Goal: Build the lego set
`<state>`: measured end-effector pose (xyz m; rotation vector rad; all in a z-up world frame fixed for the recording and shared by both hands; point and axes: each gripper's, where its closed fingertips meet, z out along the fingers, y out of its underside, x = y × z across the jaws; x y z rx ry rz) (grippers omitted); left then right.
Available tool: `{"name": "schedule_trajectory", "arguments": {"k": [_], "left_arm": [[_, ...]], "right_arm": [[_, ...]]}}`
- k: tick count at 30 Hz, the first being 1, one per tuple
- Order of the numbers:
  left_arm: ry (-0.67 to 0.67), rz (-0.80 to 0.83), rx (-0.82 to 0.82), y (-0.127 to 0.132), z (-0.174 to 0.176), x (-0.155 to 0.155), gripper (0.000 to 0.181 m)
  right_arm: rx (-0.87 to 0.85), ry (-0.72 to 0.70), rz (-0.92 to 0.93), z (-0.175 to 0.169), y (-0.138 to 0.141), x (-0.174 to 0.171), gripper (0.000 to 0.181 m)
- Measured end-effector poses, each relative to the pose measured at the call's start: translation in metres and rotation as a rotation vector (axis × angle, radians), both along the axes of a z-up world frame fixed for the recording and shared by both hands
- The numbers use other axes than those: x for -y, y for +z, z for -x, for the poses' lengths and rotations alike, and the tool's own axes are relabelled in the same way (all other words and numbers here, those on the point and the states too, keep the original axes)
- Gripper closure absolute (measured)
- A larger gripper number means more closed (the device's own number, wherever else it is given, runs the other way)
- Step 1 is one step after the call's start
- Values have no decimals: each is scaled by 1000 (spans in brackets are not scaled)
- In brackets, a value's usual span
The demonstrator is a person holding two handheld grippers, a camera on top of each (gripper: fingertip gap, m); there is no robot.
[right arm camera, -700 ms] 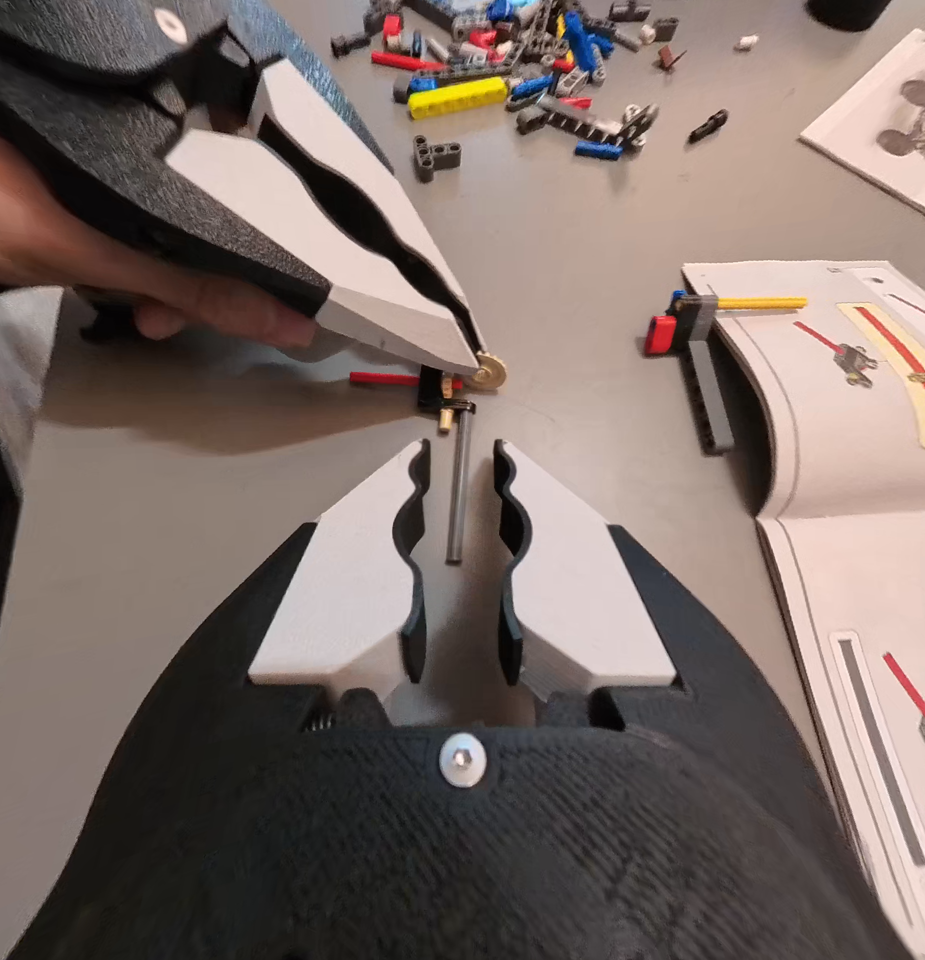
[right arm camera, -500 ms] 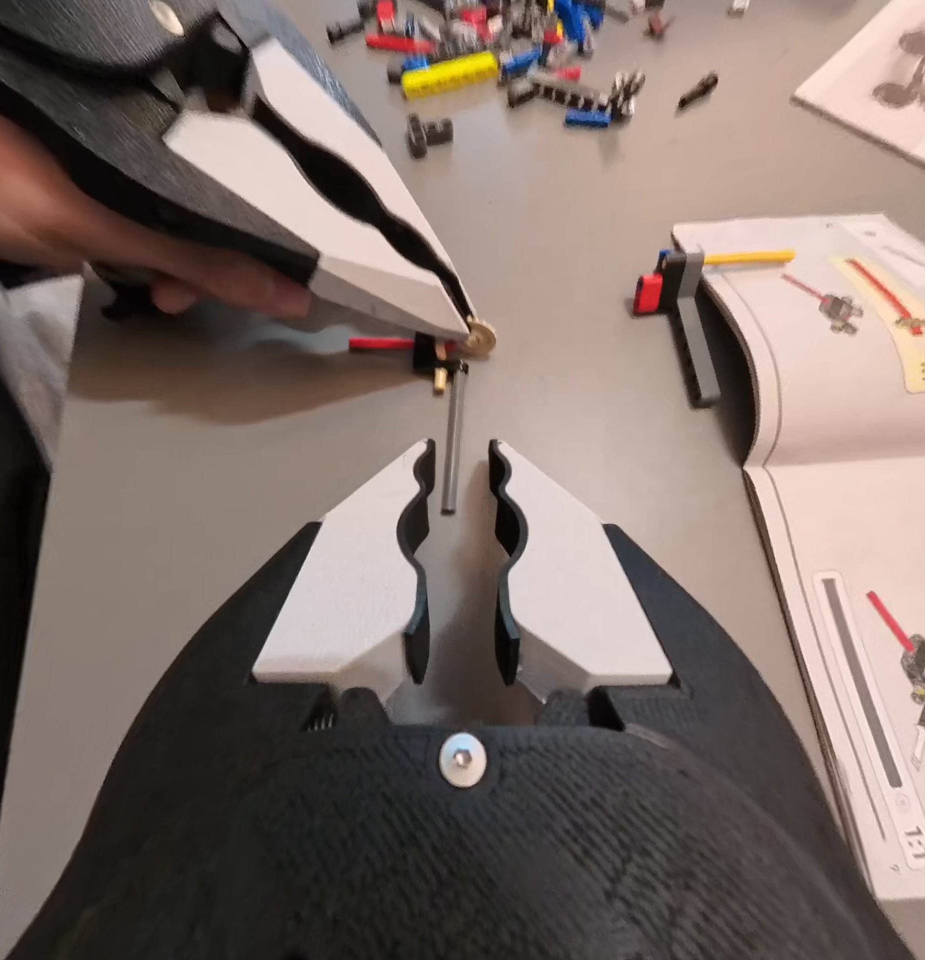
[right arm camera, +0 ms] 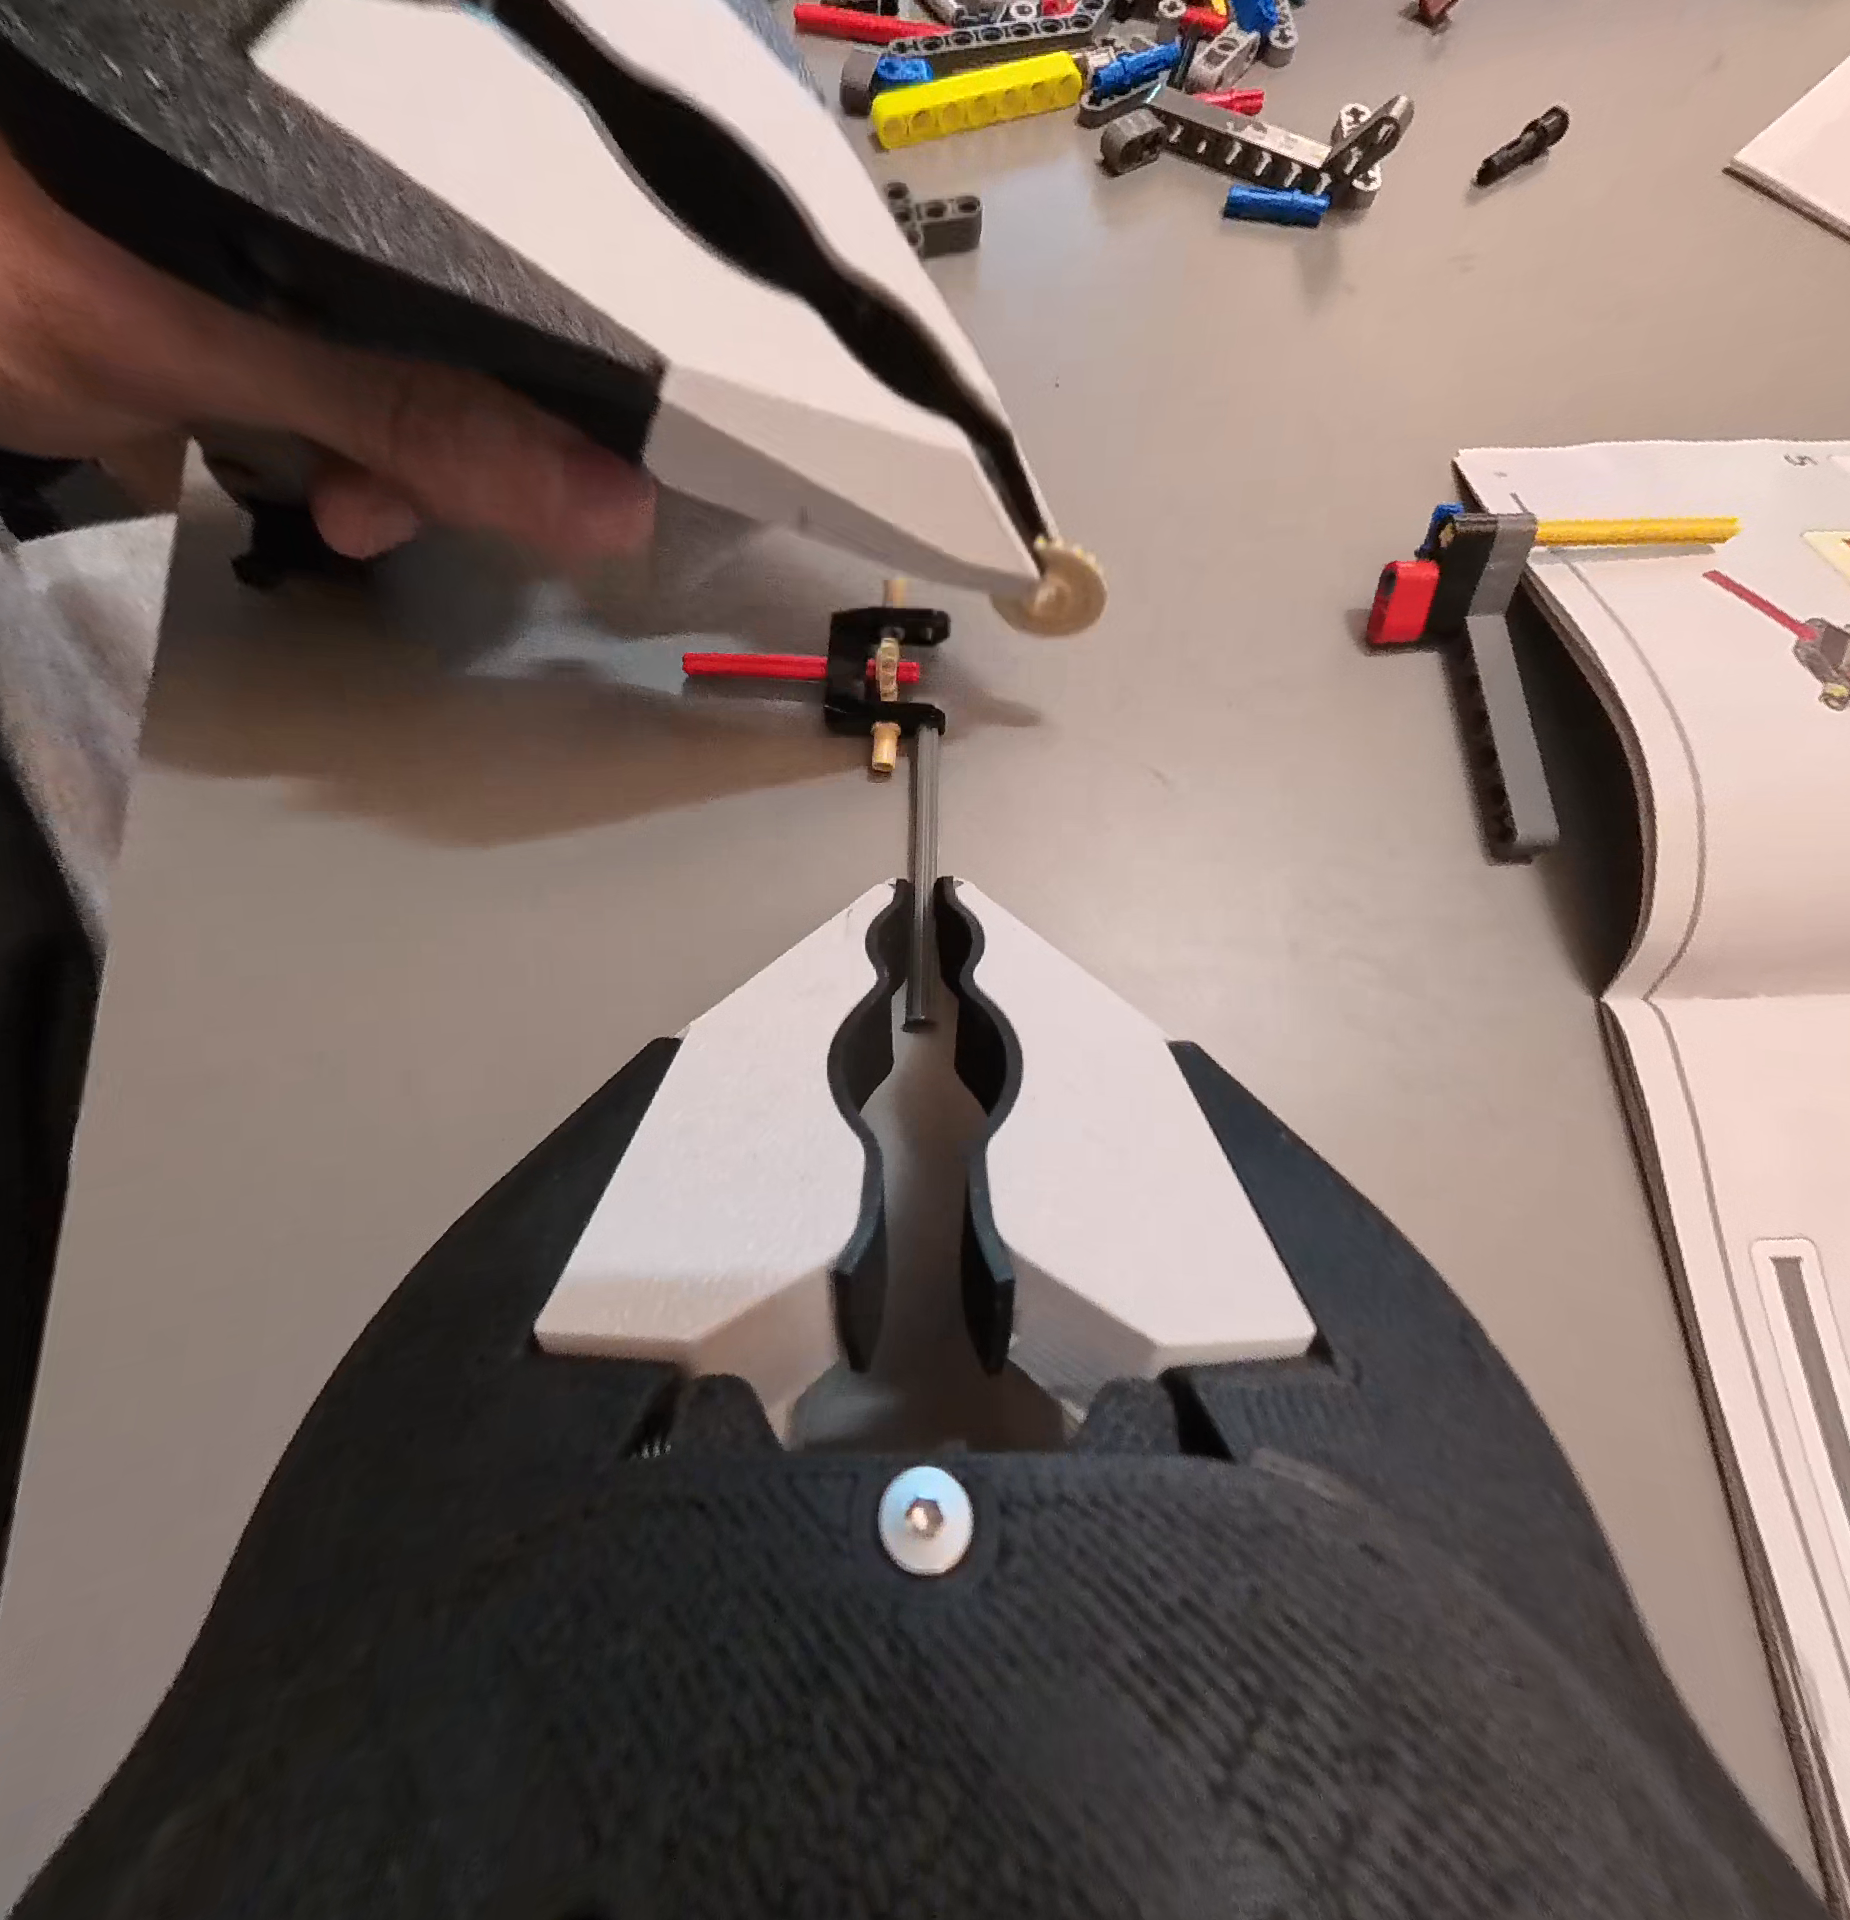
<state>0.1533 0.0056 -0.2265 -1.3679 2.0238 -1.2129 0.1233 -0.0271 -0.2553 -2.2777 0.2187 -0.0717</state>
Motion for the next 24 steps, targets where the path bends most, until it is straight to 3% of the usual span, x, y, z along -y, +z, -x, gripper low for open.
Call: {"name": "schedule_trajectory", "arguments": {"k": [1,17,21,24], "left_arm": [[1,-8,0,3,2,-2,181],[97,7,-110,-18,22,-10,181],[116,63,-54,-6,19,-10,181],[119,12,-10,4,21,-17,181]], "right_arm": [[0,1,0,0,0,0,179],[-10,-2,-2,2,0,-1,179],[-13,0,-3,2,0,-1,179],[-12,1,-3,3,0,-2,179]]}}
